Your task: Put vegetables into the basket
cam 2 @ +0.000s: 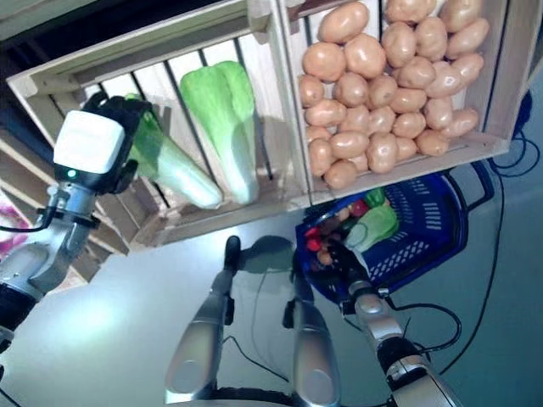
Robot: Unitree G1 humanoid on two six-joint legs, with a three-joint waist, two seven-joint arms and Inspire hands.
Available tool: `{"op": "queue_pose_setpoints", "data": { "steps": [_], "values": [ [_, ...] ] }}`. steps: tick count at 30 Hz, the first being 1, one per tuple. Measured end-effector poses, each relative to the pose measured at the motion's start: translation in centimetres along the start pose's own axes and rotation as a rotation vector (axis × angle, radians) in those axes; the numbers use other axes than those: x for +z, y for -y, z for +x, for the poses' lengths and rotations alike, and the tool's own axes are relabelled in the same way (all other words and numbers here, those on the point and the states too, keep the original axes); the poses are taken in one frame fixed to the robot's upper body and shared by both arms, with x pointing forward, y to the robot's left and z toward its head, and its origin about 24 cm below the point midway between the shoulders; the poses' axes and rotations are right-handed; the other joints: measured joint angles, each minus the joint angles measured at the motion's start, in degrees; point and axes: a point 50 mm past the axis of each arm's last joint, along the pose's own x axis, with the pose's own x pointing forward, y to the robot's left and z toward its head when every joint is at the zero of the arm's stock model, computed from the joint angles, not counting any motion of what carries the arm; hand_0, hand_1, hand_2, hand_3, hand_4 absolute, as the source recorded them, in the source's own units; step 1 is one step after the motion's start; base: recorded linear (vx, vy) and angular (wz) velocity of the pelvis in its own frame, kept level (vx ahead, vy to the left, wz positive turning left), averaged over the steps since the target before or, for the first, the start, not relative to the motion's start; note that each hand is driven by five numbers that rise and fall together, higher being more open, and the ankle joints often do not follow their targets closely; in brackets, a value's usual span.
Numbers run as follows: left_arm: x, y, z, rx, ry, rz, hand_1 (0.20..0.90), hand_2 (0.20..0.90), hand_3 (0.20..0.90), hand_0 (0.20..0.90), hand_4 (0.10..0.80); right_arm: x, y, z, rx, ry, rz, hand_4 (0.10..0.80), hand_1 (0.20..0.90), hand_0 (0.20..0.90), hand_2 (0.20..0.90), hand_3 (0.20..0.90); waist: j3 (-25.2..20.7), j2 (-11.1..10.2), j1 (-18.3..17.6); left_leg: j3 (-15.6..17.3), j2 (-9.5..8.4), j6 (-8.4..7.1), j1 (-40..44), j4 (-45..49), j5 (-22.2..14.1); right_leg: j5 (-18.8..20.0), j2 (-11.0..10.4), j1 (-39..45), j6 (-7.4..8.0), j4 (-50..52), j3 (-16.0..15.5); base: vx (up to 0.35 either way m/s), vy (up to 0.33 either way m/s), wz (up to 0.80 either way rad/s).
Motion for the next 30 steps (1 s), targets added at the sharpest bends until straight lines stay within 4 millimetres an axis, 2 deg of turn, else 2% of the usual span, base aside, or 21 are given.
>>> {"op": "queue_pose_setpoints", "data": {
  "steps": [7, 19, 25, 30],
  "values": [
    [0.6, 0.3, -1.5, 0.005, 0.035, -0.034, 0.900, 0.900, 0.900, 0.900, 0.800, 0.4, -1.2, 0.1, 0.009, 0.017, 0.034, 0.800, 0.900, 0.900, 0.900, 0.900, 0.0, 0.0, 1.3, -0.5, -0.59, 0.13, -1.1, 0.0, 0.6, -2.7, -1.1, -3.4, 0.25, 5.9, -0.7, 0.007, -0.032, 0.07],
    [2.1, -0.5, -0.3, 0.043, 0.142, -0.093, 0.900, 0.900, 0.900, 0.900, 0.800, 0.2, -0.9, 0.1, -0.018, 0.017, 0.051, 0.800, 0.900, 0.900, 0.900, 0.900, 0.0, 0.0, 2.0, -0.5, -0.73, 0.42, -1.7, 0.5, 1.0, -3.7, -1.6, -5.0, 0.12, 8.6, -0.6, 0.000, -0.002, 0.00],
    [3.2, 0.9, 0.2, 0.014, 0.222, -0.085, 0.900, 0.900, 0.900, 0.900, 0.800, -0.1, -0.8, 0.1, -0.023, 0.000, 0.047, 0.800, 0.900, 0.900, 0.900, 0.900, 0.0, 0.0, 0.8, -0.2, -0.79, 0.38, -1.7, 0.8, 1.0, -3.8, -1.6, -5.4, 0.08, 9.4, -0.3, -0.004, 0.008, -0.01],
    [4.2, 2.1, 0.9, -0.007, 0.327, -0.014, 0.900, 0.900, 0.900, 0.900, 0.800, 0.5, -0.7, 0.5, -0.027, 0.007, 0.037, 0.800, 0.900, 0.900, 0.900, 0.900, 0.0, 0.0, -0.6, 0.3, -0.76, 0.38, -1.7, 0.9, 1.0, -3.8, -1.5, -6.1, 0.05, 10.1, 0.6, -0.013, 0.046, -0.07]
  ]
}}
